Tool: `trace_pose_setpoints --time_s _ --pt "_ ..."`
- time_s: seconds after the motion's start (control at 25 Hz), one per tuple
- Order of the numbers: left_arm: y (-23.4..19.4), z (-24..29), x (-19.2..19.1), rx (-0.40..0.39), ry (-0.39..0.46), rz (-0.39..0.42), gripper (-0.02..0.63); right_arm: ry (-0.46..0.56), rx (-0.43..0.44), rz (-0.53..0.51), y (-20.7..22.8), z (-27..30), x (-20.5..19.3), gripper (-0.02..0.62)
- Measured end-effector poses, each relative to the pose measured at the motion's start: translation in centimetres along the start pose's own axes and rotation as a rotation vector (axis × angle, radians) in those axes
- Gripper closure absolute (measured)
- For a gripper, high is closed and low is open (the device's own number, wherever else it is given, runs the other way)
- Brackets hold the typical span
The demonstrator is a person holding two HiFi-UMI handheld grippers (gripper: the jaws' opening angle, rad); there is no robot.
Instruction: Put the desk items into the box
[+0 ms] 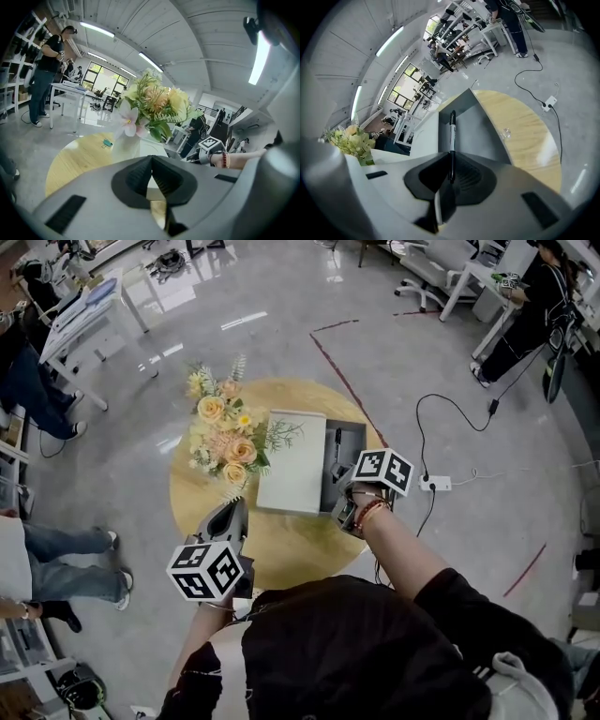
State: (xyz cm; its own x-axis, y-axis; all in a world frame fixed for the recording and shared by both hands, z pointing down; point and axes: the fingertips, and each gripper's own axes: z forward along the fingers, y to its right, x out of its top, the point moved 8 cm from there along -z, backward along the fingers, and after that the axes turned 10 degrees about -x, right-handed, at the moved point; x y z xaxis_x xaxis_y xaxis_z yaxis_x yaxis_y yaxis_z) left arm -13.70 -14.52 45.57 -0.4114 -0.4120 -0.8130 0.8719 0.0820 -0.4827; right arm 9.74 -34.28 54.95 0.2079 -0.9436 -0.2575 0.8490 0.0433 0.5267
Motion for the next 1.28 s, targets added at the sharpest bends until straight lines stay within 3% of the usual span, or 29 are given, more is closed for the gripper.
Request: trace_pose_setpoints --time_s 0.52,1.28 --pt "-0.6 -0.9 0.3 0.028 0.009 -0.014 0.595 -0.015 -0.038 0.033 -0.1 1.1 0.3 0.545" --pt "-0.8 -1.3 0.2 0.063 0.005 -0.014 0.595 -0.032 -0.021 0.032 -0.3 2.4 0.3 0.543"
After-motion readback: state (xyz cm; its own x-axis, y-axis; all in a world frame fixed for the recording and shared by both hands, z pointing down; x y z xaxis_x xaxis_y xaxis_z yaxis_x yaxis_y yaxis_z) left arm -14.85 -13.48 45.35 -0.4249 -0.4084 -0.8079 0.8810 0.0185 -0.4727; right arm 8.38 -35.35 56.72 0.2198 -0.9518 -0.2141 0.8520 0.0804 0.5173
